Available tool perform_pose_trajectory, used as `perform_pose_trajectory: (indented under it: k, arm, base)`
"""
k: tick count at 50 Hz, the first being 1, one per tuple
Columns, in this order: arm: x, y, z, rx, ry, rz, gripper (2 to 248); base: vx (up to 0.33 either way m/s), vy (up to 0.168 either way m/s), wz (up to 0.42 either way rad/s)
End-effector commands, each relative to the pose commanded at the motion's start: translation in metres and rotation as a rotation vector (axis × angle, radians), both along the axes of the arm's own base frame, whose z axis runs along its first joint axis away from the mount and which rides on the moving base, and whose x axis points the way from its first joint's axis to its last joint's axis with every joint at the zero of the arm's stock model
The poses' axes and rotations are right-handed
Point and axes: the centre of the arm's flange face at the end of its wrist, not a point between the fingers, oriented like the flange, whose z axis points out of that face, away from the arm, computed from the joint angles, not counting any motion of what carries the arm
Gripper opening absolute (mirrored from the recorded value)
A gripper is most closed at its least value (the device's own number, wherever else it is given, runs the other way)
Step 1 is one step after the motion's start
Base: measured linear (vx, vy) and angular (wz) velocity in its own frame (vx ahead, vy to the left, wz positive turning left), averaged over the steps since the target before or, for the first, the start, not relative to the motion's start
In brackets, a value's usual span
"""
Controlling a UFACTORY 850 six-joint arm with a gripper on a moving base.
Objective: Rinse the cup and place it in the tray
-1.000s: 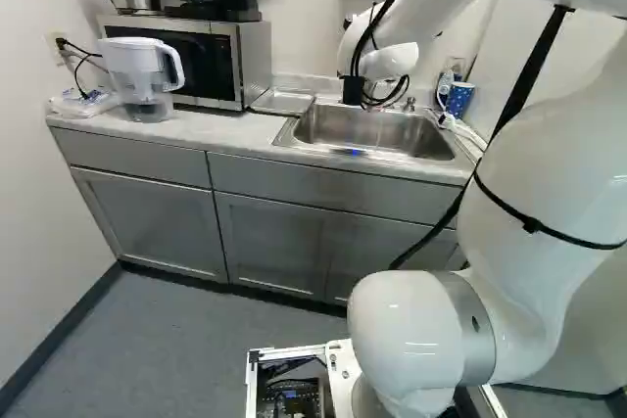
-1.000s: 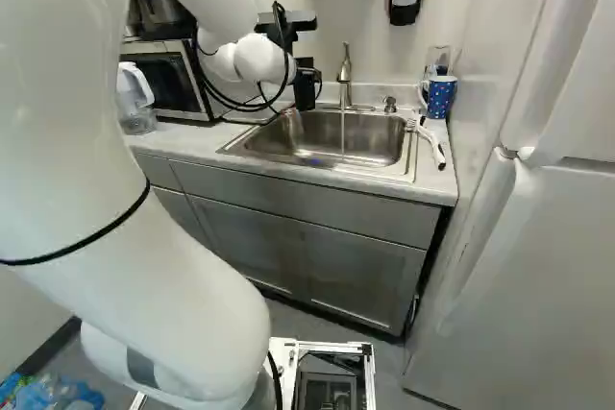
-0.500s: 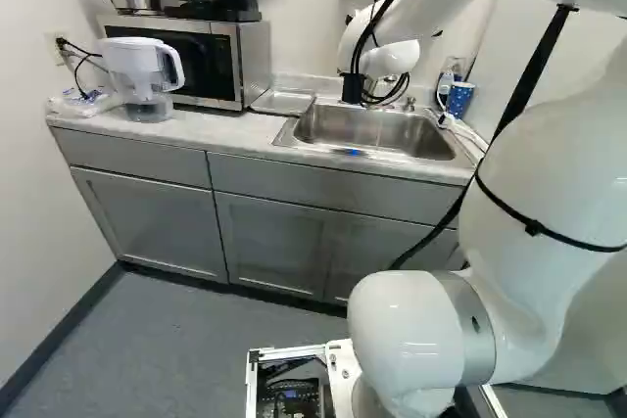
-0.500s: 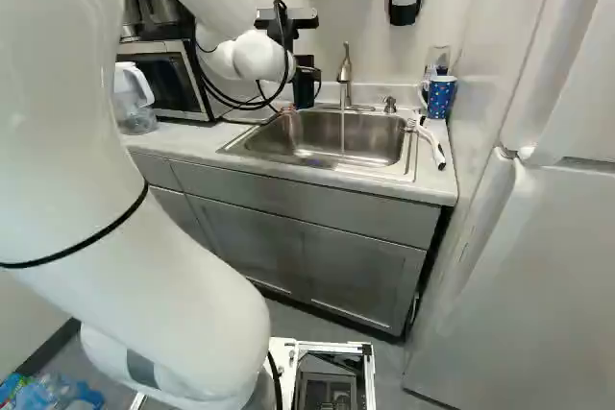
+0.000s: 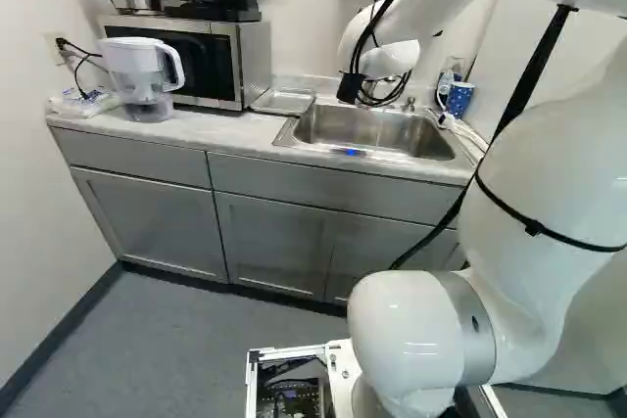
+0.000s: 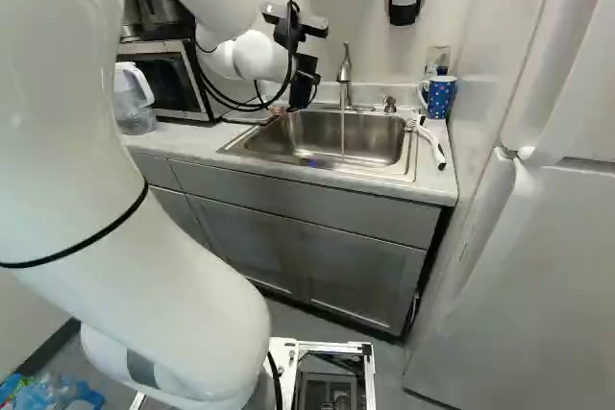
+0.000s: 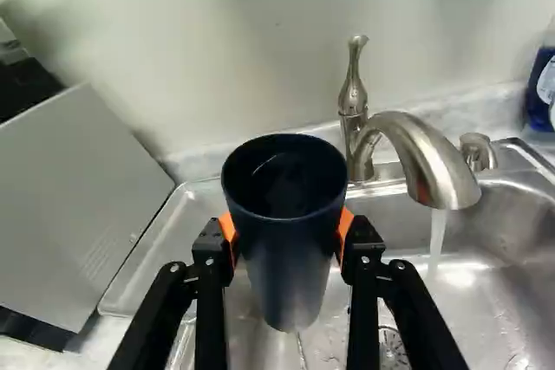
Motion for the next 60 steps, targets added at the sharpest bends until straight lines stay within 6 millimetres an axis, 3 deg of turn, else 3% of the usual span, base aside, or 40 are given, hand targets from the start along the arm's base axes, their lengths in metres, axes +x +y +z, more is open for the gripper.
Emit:
perform_pose_trajectory:
  k: [60]
  arm:
    - [0.0,0.0,0.0,0.6,-0.058,-0.186,125]
  base:
    - [0.0,0.0,0.0]
